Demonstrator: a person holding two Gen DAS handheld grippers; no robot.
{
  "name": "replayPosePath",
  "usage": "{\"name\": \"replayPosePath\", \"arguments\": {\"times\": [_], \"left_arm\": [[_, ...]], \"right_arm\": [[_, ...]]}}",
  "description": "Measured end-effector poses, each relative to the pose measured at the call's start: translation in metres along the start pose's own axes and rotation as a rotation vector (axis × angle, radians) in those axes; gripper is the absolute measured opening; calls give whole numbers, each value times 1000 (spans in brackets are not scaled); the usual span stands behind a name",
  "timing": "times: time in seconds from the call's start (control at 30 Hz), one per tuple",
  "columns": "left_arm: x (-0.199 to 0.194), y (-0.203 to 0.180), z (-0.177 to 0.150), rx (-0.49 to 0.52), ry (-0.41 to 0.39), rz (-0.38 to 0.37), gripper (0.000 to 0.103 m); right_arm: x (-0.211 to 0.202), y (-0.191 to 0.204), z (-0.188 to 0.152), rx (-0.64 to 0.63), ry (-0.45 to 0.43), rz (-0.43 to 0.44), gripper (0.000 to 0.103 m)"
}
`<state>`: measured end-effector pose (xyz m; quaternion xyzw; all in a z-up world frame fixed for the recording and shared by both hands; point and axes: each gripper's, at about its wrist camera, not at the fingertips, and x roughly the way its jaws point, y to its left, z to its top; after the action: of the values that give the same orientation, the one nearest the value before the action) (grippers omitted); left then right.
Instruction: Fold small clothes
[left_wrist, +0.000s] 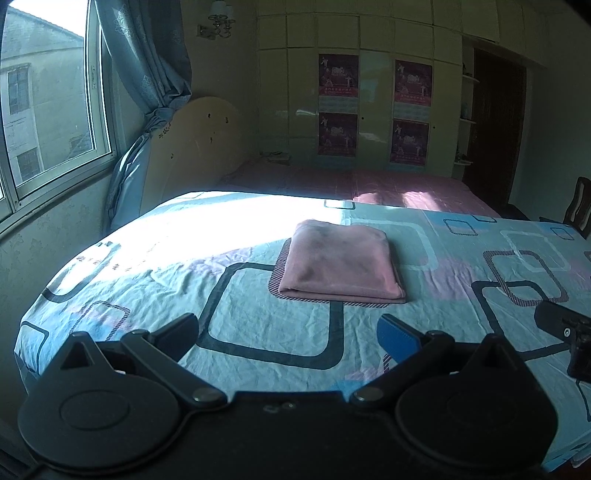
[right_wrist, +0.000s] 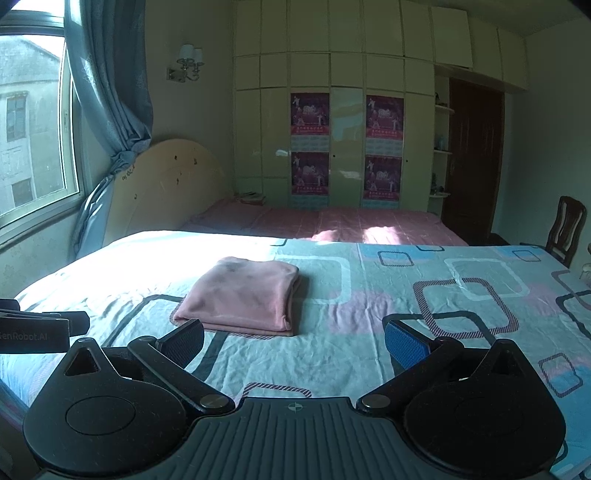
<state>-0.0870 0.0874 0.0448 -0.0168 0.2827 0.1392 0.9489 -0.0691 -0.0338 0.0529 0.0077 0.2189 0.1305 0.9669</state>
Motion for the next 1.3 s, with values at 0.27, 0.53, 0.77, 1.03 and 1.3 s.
{"name": "replayPosePath", "arguments": {"times": [0.27, 0.53, 0.77, 1.03, 1.3], "left_arm": [[0, 2, 0, -1, 0, 2, 103], [0, 2, 1, -4, 3, 8, 103], [3, 1, 1, -3, 12, 5, 103], [15, -3, 2, -4, 45, -10, 103], [40, -13, 2, 14, 32, -2, 103]], "right_arm": [[2, 3, 0, -7, 2, 7, 103], [5, 4, -1, -12, 7, 15, 103], [6, 3, -1, -17, 4, 12, 103], [13, -2, -2, -6, 15, 11, 103], [30, -14, -7, 4, 53, -20, 103]]}}
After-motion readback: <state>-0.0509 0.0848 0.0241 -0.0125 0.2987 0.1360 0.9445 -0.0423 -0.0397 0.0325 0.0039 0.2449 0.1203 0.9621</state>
